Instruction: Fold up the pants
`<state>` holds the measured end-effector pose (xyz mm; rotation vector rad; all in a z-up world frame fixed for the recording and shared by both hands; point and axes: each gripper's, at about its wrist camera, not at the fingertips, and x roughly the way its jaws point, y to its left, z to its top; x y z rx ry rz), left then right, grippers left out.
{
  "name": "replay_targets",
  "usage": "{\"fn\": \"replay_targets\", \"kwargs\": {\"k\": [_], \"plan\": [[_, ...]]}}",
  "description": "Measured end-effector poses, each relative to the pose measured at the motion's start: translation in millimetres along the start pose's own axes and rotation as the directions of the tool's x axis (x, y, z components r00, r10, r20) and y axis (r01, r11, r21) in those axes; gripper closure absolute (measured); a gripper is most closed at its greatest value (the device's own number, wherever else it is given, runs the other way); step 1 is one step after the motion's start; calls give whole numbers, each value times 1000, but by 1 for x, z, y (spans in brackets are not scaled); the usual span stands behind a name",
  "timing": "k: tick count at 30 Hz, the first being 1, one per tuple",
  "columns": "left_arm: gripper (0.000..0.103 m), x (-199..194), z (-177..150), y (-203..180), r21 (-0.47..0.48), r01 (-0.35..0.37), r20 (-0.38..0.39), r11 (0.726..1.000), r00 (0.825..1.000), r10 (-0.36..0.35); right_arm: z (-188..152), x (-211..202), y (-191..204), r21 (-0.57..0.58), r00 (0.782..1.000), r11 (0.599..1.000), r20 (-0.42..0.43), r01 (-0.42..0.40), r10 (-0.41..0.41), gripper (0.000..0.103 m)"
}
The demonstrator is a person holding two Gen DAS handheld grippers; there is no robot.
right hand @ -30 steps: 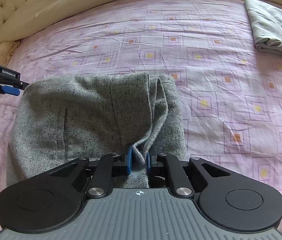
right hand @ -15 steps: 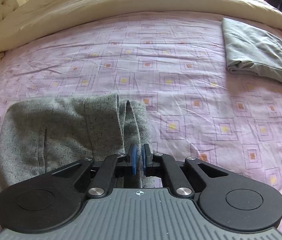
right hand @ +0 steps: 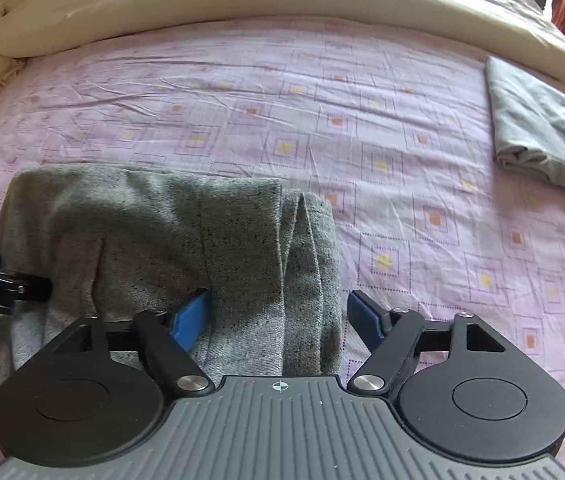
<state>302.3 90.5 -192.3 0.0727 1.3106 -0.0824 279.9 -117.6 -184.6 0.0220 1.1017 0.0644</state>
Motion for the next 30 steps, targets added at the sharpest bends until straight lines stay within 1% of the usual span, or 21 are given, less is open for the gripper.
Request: {"fn": "replay_targets", "kwargs": {"k": [1, 2, 3, 6, 8, 13, 16, 18, 23, 26, 28, 30], "plan": [[20, -5, -1, 4, -9, -5, 11, 1000, 1000, 5, 0, 4, -4, 23, 1000, 1000, -8, -3, 3, 14], [21, -10, -1, 8, -22, -6, 18, 1000, 1000, 6, -1, 6, -9, 49, 1000, 999, -15, -10, 11, 11], [21, -14, -2, 14, -37, -6, 22, 999, 1000, 7, -2, 8, -15, 81, 1000, 996, -22, -21, 22, 5], [21, -25, -5, 30, -92, -21, 28, 996, 999, 24, -7, 13, -28, 168, 997, 984, -42, -62, 70, 1], [21, -27, -6, 40, -121, -31, 23, 992, 999, 34, -9, 15, -32, 202, 995, 976, -43, -81, 92, 1], [21, -16, -11, 56, -156, -63, -16, 986, 998, 61, -11, 14, -31, 204, 994, 975, -40, -92, 102, 1], [21, -1, -16, 58, -156, -48, -60, 987, 997, 39, -10, 15, -33, 206, 993, 973, -40, -102, 112, 1], [21, 7, -19, 58, -161, -32, -77, 987, 997, 20, -10, 15, -33, 208, 992, 972, -41, -107, 118, 0], [17, 16, -20, 62, -225, -14, -90, 974, 996, -7, -10, 16, -33, 212, 990, 970, -47, -120, 133, 0], [18, 10, -25, 66, -251, 9, -56, 968, 998, -24, -10, 16, -33, 212, 988, 969, -53, -128, 142, 0], [18, 3, -32, 68, -256, 41, -28, 966, 998, -50, -9, 15, -32, 213, 987, 968, -56, -135, 150, 0], [17, 0, -40, 67, -245, 76, -26, 967, 996, -85, -10, 15, -32, 213, 986, 967, -58, -141, 157, 0]]}}
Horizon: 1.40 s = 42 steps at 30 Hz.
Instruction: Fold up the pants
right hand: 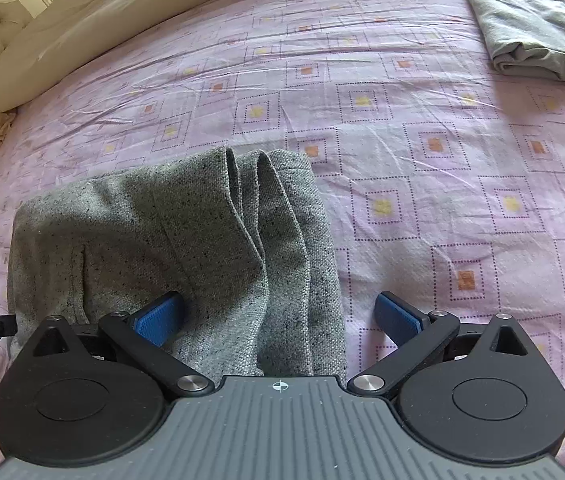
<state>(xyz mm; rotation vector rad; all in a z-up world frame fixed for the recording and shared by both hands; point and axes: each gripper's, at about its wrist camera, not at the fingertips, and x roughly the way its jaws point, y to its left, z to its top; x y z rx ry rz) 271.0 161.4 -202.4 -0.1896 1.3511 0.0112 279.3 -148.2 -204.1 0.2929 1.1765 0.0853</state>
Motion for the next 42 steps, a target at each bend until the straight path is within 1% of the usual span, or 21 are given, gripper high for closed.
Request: {"fn": "replay_targets", "kwargs": {"k": [3, 7, 12, 14, 15, 16, 17, 18, 19, 20, 22, 23, 26, 27, 29, 31, 32, 34, 37, 40, 42], "plan": [[15, 1, -12, -1, 42, 1, -11, 999, 1000, -1, -1, -1, 0, 10, 1000, 1000, 3, -5, 5, 0], [0, 12, -15, 5, 21, -21, -19, 1000, 1000, 22, -4, -1, -1, 36, 1000, 999, 16, -21, 21, 0], [0, 21, -10, 12, -8, 23, -27, 1000, 999, -23, -3, 0, -2, 48, 999, 998, 6, -42, 42, 0], [0, 21, -10, 11, -9, 31, -25, 999, 999, -31, -3, 0, 1, 40, 999, 998, -1, -52, 52, 10], [0, 21, -10, 12, -11, 35, -27, 999, 999, -36, -3, -2, 2, 37, 997, 997, 2, -73, 73, 34], [4, 20, -10, 13, -18, 46, -29, 999, 998, -47, -3, -3, 2, 43, 993, 992, 0, -118, 118, 52], [9, 19, -10, 15, -32, 69, -24, 997, 997, -70, -4, -7, 2, 58, 993, 991, 7, -118, 118, 56], [28, 15, -11, 16, -41, 94, -21, 995, 995, -95, -5, -11, 3, 65, 993, 991, 13, -119, 118, 65], [59, 10, -11, 18, -53, 137, -21, 989, 990, -138, -5, -15, 1, 75, 992, 989, 17, -125, 124, 71], [79, 7, -11, 19, -77, 184, -35, 980, 982, -187, -5, -20, -2, 99, 991, 986, 21, -136, 135, 72], [90, -3, -11, 22, -115, 191, -38, 975, 980, -196, -8, -34, -8, 151, 987, 975, 43, -162, 157, 83], [94, -8, -11, 23, -113, 196, -36, 974, 979, -202, -10, -42, -11, 162, 984, 971, 56, -174, 167, 84], [91, -21, -12, 21, -74, 214, -41, 974, 975, -217, -18, -64, -17, 165, 982, 968, 52, -186, 180, 85], [83, -23, -12, 20, -57, 202, -49, 978, 978, -205, -21, -67, -18, 167, 985, 971, 37, -170, 166, 83], [78, -27, -16, 18, -15, 130, -39, 991, 991, -131, -30, -70, -21, 149, 998, 987, 18, -64, 62, 80], [83, -36, -23, 16, 9, 76, 9, 997, 997, -76, -38, -80, -14, 65, 989, 993, 104, 101, -107, 79], [82, -43, -28, 15, 21, 77, 34, 997, 996, -78, -39, -85, -9, 31, 979, 992, 157, 126, -129, 79], [74, -55, -39, 12, 59, 140, 62, 988, 988, -143, -36, -95, 6, -30, 966, 996, 245, 87, -78, 79], [60, -56, -55, -11, 191, 225, 31, 955, 971, -235, -22, -90, 37, -177, 964, 983, 244, -57, 100, 79], [59, -44, -77, -31, 321, 185, -13, 929, 982, -190, -6, -65, 65, -281, 969, 953, 182, -113, 169, 79], [59, -30, -91, -36, 377, 104, -42, 920, 995, -95, 5, -43, 75, -321, 979, 945, 168, -60, 119, 79]]}}
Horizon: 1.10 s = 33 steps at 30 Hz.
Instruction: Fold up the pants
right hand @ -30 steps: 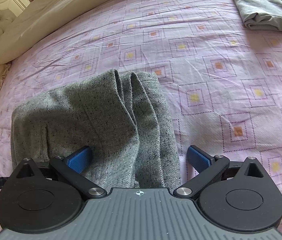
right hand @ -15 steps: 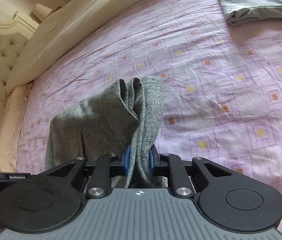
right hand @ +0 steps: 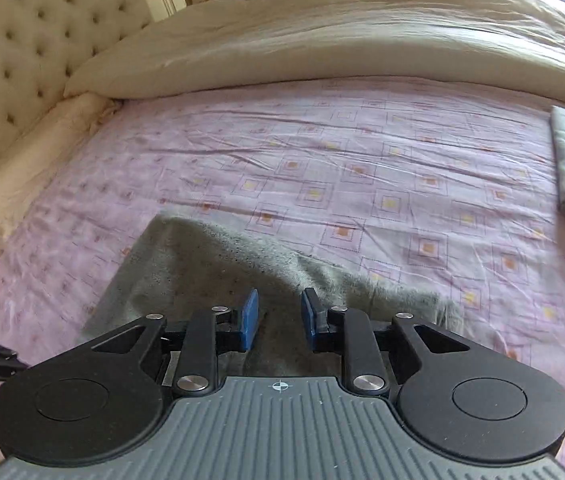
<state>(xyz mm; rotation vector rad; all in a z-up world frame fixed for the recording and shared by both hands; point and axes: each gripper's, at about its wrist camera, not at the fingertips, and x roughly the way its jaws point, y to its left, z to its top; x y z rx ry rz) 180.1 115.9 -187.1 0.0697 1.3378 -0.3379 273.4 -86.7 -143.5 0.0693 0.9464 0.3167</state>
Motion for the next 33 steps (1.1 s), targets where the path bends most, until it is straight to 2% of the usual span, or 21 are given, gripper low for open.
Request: {"fn": "replay_targets", "kwargs": {"k": [1, 3, 4, 5, 8, 11, 12, 13, 15, 17, 20, 22, 24, 26, 27, 28, 31, 33], "plan": [[58, 8, -5, 0, 16, -25, -18, 1000, 1000, 25, 3, 10, -1, -9, 998, 999, -23, 52, -53, 81], [57, 9, -13, 0, 44, -32, 2, 999, 999, 32, 10, 30, -14, 23, 988, 991, -85, 131, -128, 87], [57, 9, -13, -1, 56, -38, 3, 998, 999, 38, 11, 37, -24, 54, 986, 990, -115, 130, -123, 96], [57, 7, -13, -3, 67, -44, 1, 997, 999, 44, 13, 42, -29, 63, 985, 989, -121, 131, -122, 98], [58, -6, -10, -4, 71, -35, 11, 997, 999, 34, 14, 34, -30, 57, 989, 992, -104, 114, -107, 97], [58, -33, -5, 6, 9, 7, 94, 1000, 996, -8, 2, 5, -36, 136, 999, 989, -12, 49, -48, 86], [53, -41, -2, 12, -28, 25, 123, 999, 992, -22, -4, -5, -40, 162, 999, 986, 10, 33, -35, 70], [42, -47, 3, 18, -65, 39, 147, 997, 989, -29, -12, -17, -44, 185, 999, 982, 29, 22, -28, 51], [31, -51, 14, 29, -136, 41, 187, 990, 982, -15, -27, -31, -52, 219, 999, 976, 41, 10, -19, 34], [31, -47, 28, 40, -184, 38, 196, 982, 981, -1, -42, -40, -61, 256, 999, 967, 18, 22, -27, 33], [31, -27, 45, 45, -206, 31, 154, 978, 988, 1, -59, -37, -73, 316, 999, 948, -35, 36, -26, 33], [31, -8, 51, 42, -174, 21, 102, 985, 995, -3, -66, -28, -81, 357, 998, 933, -67, 44, -22, 32], [30, 10, 55, 35, -128, 13, 51, 992, 999, -6, -69, -20, -85, 397, 997, 918, -80, 18, 15, 32], [19, 23, 57, 29, -88, 2, 18, 996, 1000, -1, -71, -14, -87, 411, 996, 912, -80, -4, 40, 29], [6, 27, 58, 28, -83, -8, 18, 997, 1000, 9, -71, -11, -86, 401, 996, 916, -75, -11, 45, 26], [0, 31, 60, 28, -85, -18, 16, 996, 1000, 19, -70, -8, -85, 383, 996, 924, -74, -18, 50, 22], [0, 39, 66, 34, -122, 40, 3, 992, 999, -40, -67, -2, -78, 337, 995, 941, -82, -33, 64, 10], [0, 41, 70, 33, -122, 35, 4, 992, 999, -35, -66, 0, -74, 311, 994, 949, -83, -41, 70, 1]]}}
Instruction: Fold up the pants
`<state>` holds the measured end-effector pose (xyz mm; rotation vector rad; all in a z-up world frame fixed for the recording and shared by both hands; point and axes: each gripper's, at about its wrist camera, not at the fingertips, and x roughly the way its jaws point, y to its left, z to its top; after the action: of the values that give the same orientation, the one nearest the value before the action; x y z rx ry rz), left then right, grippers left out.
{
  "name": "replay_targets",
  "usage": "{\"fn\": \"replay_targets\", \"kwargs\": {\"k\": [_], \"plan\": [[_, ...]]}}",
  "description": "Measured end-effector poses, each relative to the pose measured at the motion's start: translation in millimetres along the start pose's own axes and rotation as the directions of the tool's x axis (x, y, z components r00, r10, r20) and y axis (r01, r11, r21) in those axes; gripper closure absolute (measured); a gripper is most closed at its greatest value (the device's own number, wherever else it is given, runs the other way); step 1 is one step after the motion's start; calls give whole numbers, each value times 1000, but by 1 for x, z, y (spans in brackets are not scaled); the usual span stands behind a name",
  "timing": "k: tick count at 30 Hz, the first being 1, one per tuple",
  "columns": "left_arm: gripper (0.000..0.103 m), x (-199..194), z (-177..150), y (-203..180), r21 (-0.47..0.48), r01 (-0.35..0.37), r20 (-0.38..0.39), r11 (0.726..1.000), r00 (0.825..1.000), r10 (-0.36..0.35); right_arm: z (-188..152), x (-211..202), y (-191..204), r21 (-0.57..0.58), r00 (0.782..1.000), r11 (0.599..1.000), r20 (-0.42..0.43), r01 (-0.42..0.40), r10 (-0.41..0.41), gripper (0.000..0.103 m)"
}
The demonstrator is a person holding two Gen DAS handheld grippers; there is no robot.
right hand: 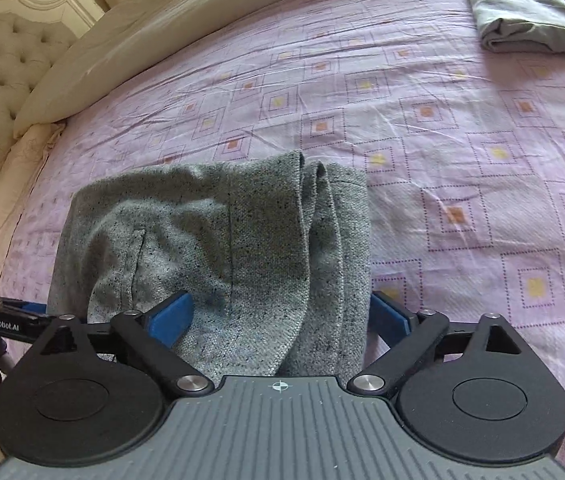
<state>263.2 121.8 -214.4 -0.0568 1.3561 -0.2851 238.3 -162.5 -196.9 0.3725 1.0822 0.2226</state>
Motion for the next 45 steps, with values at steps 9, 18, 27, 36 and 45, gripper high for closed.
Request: {"fn": "replay_targets", "kwargs": {"k": [9, 18, 27, 36, 45], "plan": [[0, -4, -7, -9, -29, -31, 63, 999, 998, 33, -6, 4, 12, -31, 998, 998, 20, 59, -58, 0], [36, -18, -6, -18, -126, -36, 45, 991, 998, 42, 5, 1, 20, -32, 997, 998, -44, 62, -63, 42], [76, -85, -30, -30, -146, -51, 153, 988, 986, 73, 13, -55, 53, 5, 996, 997, 42, 82, -82, 80], [75, -157, -19, 58, -131, -88, 193, 987, 975, 113, 25, -62, 159, -36, 999, 999, 47, 5, -3, 80], [50, -178, -11, 193, -227, -278, 215, 933, 920, 327, 63, 26, 258, -26, 1000, 1000, 21, -17, 17, 68]]}}
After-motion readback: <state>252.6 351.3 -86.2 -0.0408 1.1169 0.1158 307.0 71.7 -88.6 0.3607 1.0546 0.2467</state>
